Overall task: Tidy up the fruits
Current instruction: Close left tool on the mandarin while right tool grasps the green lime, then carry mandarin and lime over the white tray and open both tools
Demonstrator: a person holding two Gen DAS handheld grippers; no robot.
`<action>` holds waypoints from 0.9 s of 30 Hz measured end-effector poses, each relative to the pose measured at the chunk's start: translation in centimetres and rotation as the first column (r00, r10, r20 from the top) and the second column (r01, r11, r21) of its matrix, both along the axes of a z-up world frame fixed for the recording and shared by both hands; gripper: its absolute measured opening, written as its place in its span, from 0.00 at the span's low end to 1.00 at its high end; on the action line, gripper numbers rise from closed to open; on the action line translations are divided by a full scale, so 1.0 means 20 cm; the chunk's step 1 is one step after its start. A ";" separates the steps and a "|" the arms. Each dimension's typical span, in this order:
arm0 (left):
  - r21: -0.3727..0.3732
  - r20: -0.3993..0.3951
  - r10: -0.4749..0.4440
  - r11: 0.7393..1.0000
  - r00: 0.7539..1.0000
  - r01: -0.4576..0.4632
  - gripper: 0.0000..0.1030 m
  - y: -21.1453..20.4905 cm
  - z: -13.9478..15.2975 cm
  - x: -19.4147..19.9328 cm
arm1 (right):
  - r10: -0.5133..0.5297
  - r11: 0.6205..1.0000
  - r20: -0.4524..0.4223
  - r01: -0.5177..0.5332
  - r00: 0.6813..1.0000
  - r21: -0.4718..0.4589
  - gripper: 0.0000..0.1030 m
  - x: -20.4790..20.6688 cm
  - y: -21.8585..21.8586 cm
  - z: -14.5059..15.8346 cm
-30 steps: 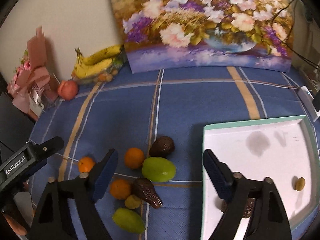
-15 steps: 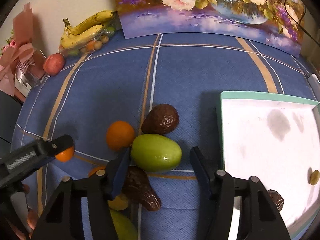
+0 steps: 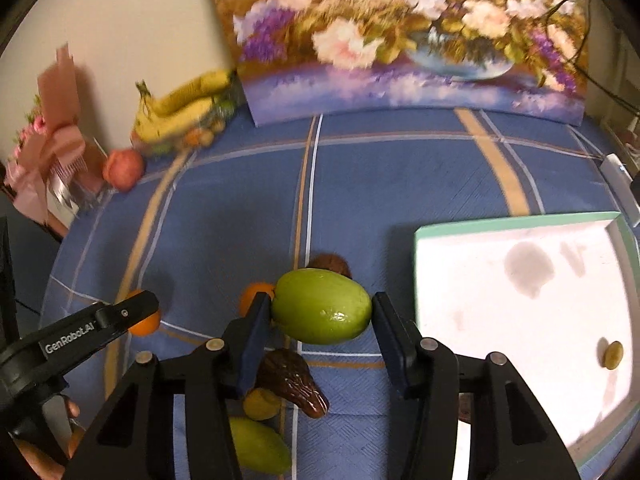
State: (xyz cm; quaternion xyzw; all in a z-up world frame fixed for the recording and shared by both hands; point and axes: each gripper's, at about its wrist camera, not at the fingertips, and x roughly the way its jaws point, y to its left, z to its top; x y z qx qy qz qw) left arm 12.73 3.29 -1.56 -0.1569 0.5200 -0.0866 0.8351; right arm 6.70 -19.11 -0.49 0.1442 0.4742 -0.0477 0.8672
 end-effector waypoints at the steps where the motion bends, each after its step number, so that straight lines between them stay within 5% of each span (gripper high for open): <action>1: -0.002 0.019 -0.006 1.000 1.000 0.006 0.39 0.00 0.04 -0.01 | -0.005 1.000 0.010 0.005 1.000 -0.008 0.52 -0.01 -0.01 0.03; 13: -0.009 0.121 -0.099 0.995 0.988 0.101 0.39 -0.13 0.25 -0.19 | -0.094 0.994 0.019 0.095 0.995 -0.055 0.52 -0.22 -0.11 0.19; 27: 0.010 0.121 -0.285 0.958 0.951 0.286 0.39 -0.45 0.28 -0.38 | -0.283 0.959 -0.014 0.283 0.959 -0.034 0.52 -0.51 -0.48 0.20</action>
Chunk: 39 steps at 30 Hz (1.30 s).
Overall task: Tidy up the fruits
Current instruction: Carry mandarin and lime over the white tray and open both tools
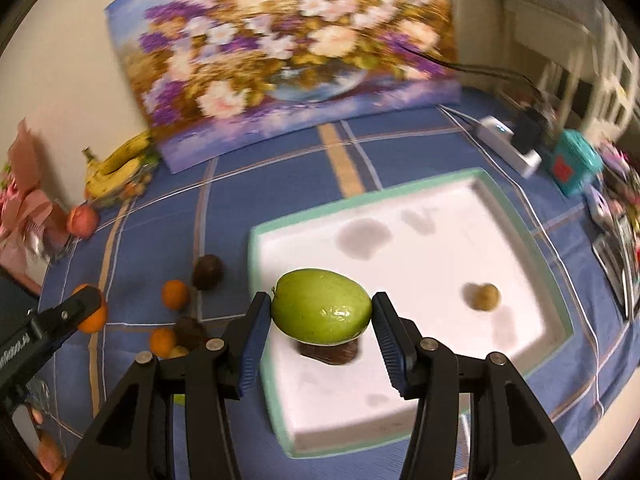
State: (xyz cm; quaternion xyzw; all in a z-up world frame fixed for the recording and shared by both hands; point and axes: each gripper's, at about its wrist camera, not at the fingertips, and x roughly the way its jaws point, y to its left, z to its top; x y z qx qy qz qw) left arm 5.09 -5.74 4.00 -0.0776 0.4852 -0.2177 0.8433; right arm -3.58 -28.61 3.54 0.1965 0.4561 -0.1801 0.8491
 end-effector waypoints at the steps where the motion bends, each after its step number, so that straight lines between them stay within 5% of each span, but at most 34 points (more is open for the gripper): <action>1: 0.008 -0.004 -0.030 1.000 1.000 0.030 0.39 -0.05 -0.01 -0.02 | -0.023 1.000 -0.006 0.023 1.000 0.003 0.52 -0.02 -0.04 -0.01; 15: 0.082 -0.093 -0.256 0.961 0.962 0.264 0.39 -0.48 -0.15 -0.23 | -0.220 0.976 -0.048 0.219 0.974 -0.006 0.52 -0.20 -0.42 -0.04; 30: 0.204 -0.226 -0.352 0.895 0.908 0.397 0.39 -0.70 -0.42 -0.35 | -0.189 0.976 -0.170 0.204 0.967 0.080 0.52 -0.16 -0.47 -0.26; 39: 0.235 -0.235 -0.359 0.881 0.903 0.411 0.40 -0.73 -0.45 -0.37 | -0.164 0.977 -0.223 0.189 0.961 0.098 0.52 -0.13 -0.47 -0.35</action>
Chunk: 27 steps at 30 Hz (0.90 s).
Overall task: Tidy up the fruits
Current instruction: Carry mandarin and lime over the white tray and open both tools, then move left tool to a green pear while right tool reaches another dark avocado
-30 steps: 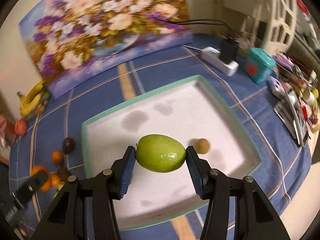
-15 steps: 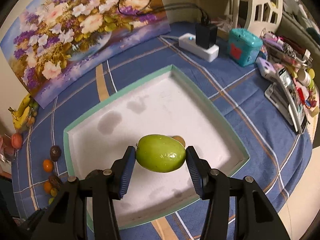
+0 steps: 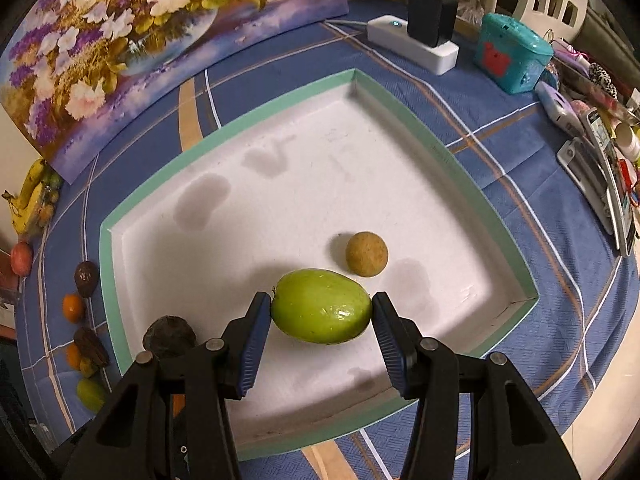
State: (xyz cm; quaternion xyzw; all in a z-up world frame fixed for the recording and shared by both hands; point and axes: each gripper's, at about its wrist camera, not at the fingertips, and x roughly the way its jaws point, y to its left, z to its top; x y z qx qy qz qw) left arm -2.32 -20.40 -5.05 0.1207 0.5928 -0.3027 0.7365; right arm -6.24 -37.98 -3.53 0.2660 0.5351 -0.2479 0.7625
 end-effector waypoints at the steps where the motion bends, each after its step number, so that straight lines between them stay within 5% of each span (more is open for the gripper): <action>1: -0.001 -0.001 0.002 1.000 1.000 -0.002 0.40 0.00 0.00 0.00 | 0.002 1.000 -0.007 -0.002 1.000 0.000 0.52 0.00 0.00 -0.01; 9: 0.006 -0.001 -0.003 1.000 1.000 0.003 0.42 -0.02 0.00 0.01 | 0.019 1.000 -0.031 -0.019 0.999 -0.011 0.52 0.02 0.02 -0.03; 16: -0.011 0.006 -0.008 1.000 1.000 0.008 0.53 -0.02 0.04 0.01 | 0.030 0.999 -0.033 -0.031 0.999 -0.028 0.57 0.02 0.02 -0.01; 27: -0.125 0.107 0.083 0.990 0.991 -0.070 0.56 0.12 0.28 0.06 | 0.028 0.994 0.088 -0.018 0.996 -0.111 0.57 -0.02 0.04 0.23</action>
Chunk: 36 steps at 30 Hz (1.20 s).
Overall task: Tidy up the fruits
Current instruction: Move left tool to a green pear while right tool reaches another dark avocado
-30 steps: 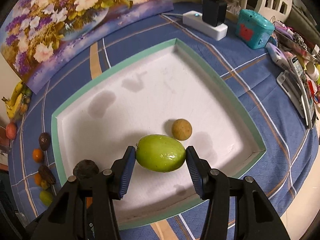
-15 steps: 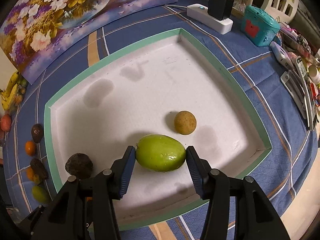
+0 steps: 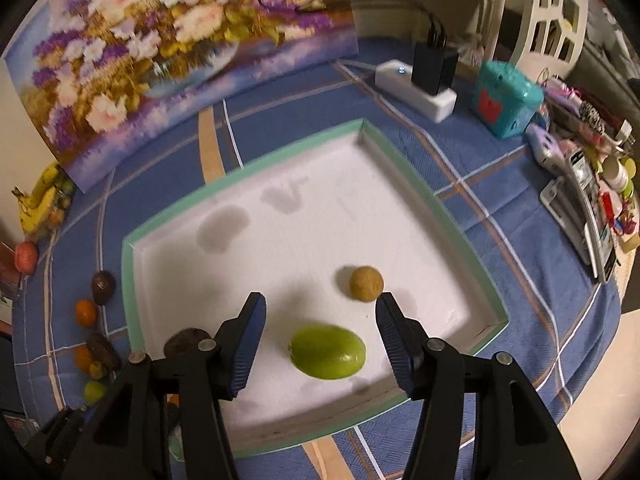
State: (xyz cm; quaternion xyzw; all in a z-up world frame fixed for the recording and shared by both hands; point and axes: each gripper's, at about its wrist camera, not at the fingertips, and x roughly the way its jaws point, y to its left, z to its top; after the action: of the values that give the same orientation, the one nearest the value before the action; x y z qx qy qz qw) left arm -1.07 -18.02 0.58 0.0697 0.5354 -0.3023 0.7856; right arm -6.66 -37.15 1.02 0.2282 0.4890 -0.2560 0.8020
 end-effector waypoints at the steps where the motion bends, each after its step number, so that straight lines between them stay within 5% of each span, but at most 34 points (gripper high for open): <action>1: -0.010 0.004 0.021 1.000 1.000 -0.021 0.56 0.03 0.01 0.02 | 0.000 1.000 0.005 0.000 1.000 -0.005 0.57 0.00 0.01 0.01; 17: -0.123 -0.021 0.351 0.928 0.936 -0.351 0.56 0.52 0.09 0.29 | 0.055 0.998 0.030 -0.054 0.998 -0.042 0.57 0.02 0.12 0.07; 27: -0.137 -0.055 0.451 0.881 0.891 -0.454 0.57 0.70 0.07 0.35 | 0.121 0.991 0.042 -0.119 0.992 -0.056 0.57 0.07 0.23 0.10; 36: -0.045 -0.039 0.438 0.897 0.898 -0.440 0.81 0.64 -0.02 0.36 | 0.161 0.986 0.003 -0.161 0.987 -0.038 0.67 0.12 0.29 0.02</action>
State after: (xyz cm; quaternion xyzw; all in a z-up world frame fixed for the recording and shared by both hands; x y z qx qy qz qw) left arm 6.03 -5.14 0.23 -0.0778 0.5399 -0.1325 0.8276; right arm -4.17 -31.38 1.44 0.1734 0.4986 -0.1991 0.8257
